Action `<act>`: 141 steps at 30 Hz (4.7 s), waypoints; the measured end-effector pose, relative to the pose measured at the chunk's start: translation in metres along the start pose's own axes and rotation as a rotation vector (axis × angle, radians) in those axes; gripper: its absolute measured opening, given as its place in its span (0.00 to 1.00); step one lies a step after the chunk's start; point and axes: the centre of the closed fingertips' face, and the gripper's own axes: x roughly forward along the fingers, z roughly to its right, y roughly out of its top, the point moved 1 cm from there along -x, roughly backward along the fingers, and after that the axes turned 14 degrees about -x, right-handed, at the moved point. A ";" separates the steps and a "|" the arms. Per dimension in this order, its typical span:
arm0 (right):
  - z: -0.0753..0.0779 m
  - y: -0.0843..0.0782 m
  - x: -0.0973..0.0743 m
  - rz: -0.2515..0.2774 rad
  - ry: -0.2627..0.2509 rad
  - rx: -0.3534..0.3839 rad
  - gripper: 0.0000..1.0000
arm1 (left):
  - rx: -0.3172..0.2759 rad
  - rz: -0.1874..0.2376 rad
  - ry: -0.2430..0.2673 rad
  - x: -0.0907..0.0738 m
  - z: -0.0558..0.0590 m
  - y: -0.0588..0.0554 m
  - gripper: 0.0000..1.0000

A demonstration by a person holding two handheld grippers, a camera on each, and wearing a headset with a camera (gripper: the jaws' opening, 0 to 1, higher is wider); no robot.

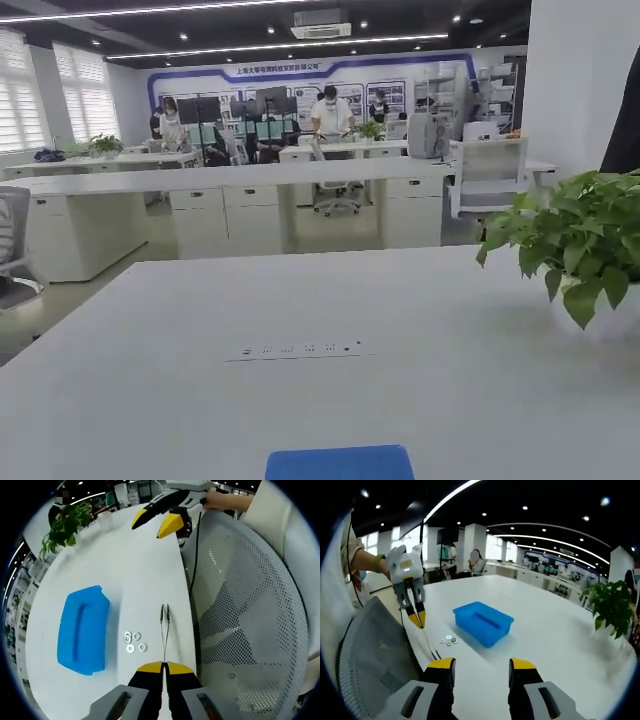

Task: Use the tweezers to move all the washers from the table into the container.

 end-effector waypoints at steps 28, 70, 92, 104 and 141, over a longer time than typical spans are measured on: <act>-0.097 -0.004 0.086 -0.097 0.500 -0.198 0.23 | 0.111 0.094 -0.011 -0.025 0.022 0.063 0.00; -0.104 0.038 0.155 0.035 0.524 -0.210 0.07 | 0.090 0.049 0.042 -0.049 -0.016 0.035 0.00; -0.107 0.046 0.133 0.077 0.552 -0.070 0.28 | 0.097 0.000 -0.035 -0.041 -0.022 0.047 0.00; -0.094 0.063 0.148 0.092 0.472 -0.123 0.12 | 0.087 -0.067 -0.078 -0.036 -0.026 0.050 0.00; -0.069 0.049 0.159 0.070 0.469 0.368 0.02 | -0.633 0.718 0.090 -0.057 -0.036 0.019 0.50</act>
